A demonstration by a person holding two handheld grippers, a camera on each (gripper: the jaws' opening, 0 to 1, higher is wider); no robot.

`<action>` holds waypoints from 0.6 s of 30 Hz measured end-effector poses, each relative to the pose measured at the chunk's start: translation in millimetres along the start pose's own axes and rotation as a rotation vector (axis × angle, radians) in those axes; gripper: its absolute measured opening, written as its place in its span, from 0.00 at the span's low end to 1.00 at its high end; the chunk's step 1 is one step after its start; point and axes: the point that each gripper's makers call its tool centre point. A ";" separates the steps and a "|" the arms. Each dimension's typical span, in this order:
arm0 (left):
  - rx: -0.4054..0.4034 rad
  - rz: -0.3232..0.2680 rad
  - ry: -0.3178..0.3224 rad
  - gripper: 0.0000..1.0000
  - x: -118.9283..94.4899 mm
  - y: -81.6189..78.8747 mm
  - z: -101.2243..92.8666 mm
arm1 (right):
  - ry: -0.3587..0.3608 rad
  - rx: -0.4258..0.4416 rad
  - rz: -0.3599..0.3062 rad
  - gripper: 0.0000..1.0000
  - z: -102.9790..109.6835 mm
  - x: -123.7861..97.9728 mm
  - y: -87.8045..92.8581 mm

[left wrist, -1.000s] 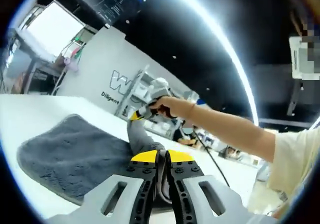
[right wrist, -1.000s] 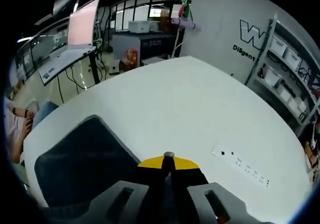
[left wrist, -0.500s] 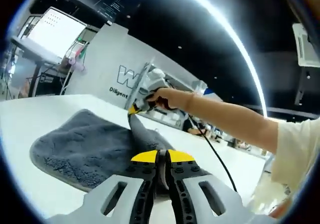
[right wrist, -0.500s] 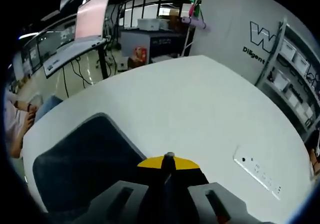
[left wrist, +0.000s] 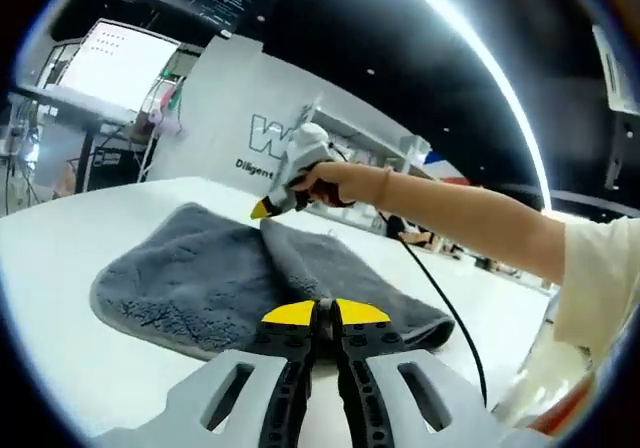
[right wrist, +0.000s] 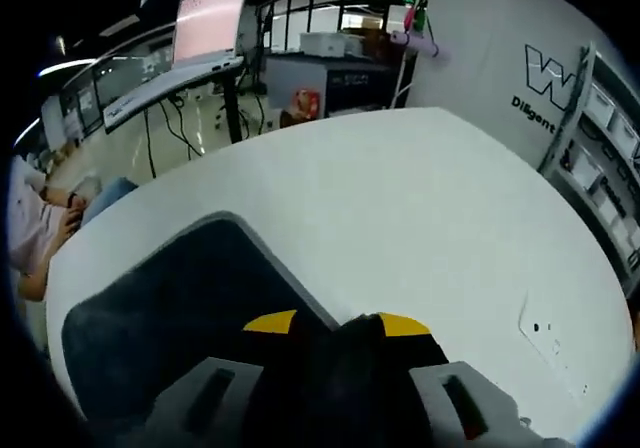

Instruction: Fold the towel on the table until its edges align and the towel forms a compact rectangular stack.

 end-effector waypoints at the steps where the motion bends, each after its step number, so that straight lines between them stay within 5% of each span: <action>1: 0.021 0.002 -0.008 0.05 0.0 0.5 1.5 | 0.003 -0.006 -0.003 0.34 0.3 -0.7 -0.9; 9: 0.153 0.055 -0.014 0.27 1.2 5.9 1.9 | 0.016 -0.027 -0.076 0.55 1.5 -24.0 -16.7; 18: 0.132 -0.019 0.068 0.51 -9.7 -25.4 -14.8 | -0.037 -0.081 -0.111 0.75 14.6 -65.5 1.9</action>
Point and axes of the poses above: the point that each gripper's makers call its tool centre point, and the gripper's own axes: x roughly forward along the fingers, z roughly to its left, y roughly out of its underside, and after that the axes turned 1 degree about y, right-handed
